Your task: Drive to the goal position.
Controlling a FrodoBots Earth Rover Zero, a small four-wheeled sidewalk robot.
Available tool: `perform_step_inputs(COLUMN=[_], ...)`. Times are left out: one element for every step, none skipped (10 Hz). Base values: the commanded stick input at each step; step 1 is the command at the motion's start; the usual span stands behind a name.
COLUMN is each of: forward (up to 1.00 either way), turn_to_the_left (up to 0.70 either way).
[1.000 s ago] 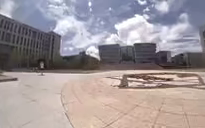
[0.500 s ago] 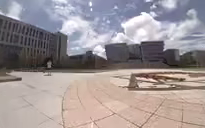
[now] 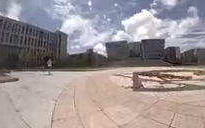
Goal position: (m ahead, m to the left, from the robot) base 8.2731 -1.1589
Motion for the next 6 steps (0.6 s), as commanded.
perform_step_inputs(forward=[0.70, 0.70, 0.70, 0.70, 0.70, 0.70], turn_to_the_left=[0.04, 0.04, 0.08, 0.09, 0.07, 0.04])
